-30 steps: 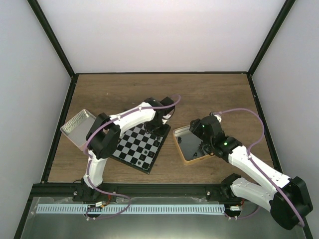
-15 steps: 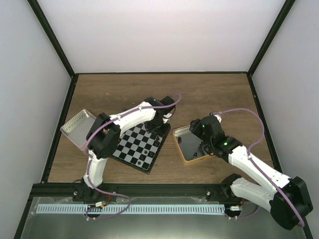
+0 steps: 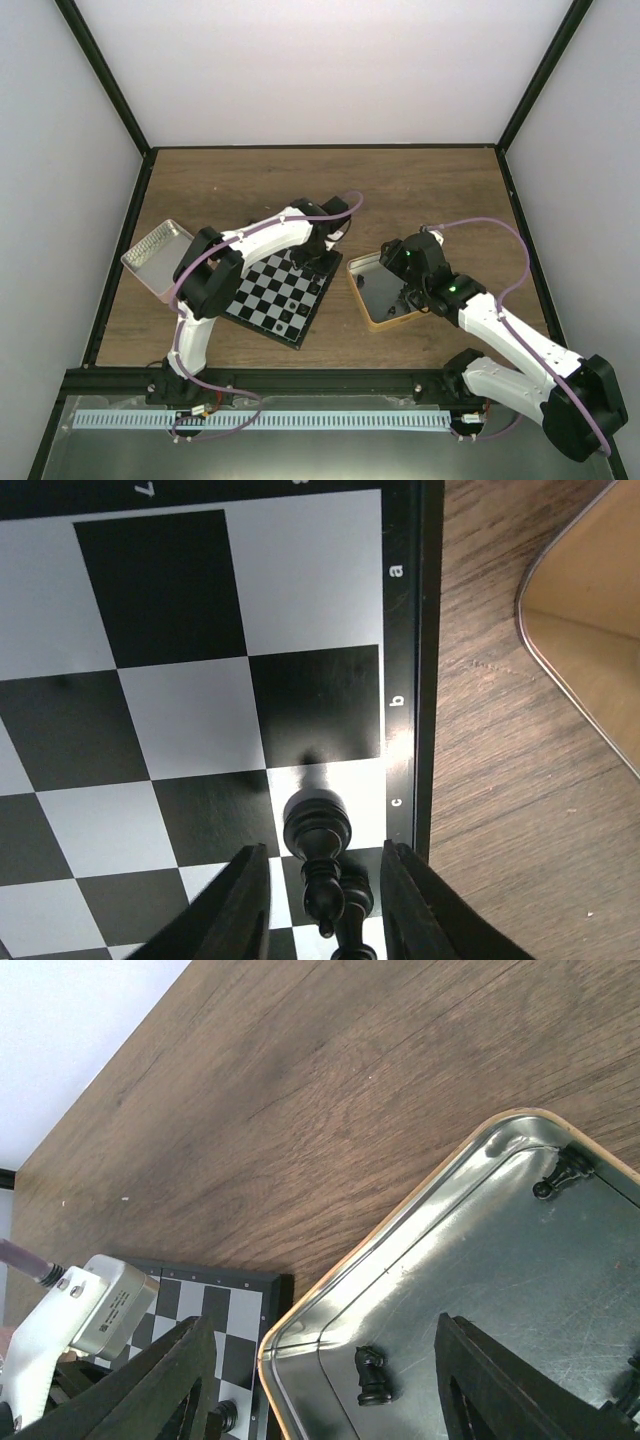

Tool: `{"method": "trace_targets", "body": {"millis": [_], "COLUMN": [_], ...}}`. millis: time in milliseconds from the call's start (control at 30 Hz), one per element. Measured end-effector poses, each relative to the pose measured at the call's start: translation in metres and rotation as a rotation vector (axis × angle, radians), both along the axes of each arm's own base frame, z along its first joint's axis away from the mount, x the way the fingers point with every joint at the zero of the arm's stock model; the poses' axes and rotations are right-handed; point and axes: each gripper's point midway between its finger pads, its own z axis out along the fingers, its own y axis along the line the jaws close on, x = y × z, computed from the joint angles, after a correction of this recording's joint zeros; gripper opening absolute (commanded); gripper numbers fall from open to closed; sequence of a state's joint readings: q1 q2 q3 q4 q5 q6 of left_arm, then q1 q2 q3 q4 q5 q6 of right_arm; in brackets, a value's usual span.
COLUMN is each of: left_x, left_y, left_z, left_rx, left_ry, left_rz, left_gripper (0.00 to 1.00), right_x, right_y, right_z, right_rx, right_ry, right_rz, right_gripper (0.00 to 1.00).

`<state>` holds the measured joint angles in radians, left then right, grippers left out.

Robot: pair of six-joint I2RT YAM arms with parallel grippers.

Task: Set up the chess pieces on the board
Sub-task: Place the chess piece on the chessboard.

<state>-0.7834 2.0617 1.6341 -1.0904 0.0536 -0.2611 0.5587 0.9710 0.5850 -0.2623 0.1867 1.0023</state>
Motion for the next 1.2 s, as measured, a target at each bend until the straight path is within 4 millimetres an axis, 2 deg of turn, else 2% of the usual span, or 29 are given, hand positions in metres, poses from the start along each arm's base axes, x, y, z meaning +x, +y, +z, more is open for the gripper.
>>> {"method": "trace_targets", "body": {"millis": [100,233,533,733,900,1067,1133,1200], "left_x": [-0.001,-0.001,-0.003,-0.003,0.0,0.005,0.009,0.015], "left_y": [0.001,-0.001,-0.006,-0.009,-0.01,-0.011,-0.014,-0.02], "left_z": [-0.002,-0.002,-0.004,-0.004,-0.004,-0.002,0.005,0.024], "left_rx": [0.002,-0.008,-0.034,-0.048,-0.053,-0.055,-0.076,-0.126], "left_ry": [0.002,0.003,0.019,0.017,0.007,-0.02,-0.046,-0.1], "left_rz": [0.0,-0.002,-0.007,-0.008,-0.005,0.002,0.003,0.002], "left_gripper": [0.23,0.2,0.19,0.24,0.36,0.42,0.45,0.46], "right_x": [0.0,0.0,-0.001,-0.001,-0.001,-0.005,-0.007,-0.009], "right_y": [0.0,0.0,-0.001,-0.001,0.0,0.004,0.008,0.012], "right_z": [0.001,0.001,0.0,0.0,0.0,-0.006,-0.013,-0.026], "right_rx": [0.001,0.001,-0.002,-0.002,-0.006,-0.042,-0.055,-0.071], "right_ry": [-0.002,-0.001,0.003,0.003,0.003,0.017,0.041,0.083], "right_rz": [0.0,0.0,0.0,0.0,0.008,0.068,0.102,0.137], "right_gripper": [0.62,0.62,0.62,0.62,0.62,0.52,0.47,0.45]}}
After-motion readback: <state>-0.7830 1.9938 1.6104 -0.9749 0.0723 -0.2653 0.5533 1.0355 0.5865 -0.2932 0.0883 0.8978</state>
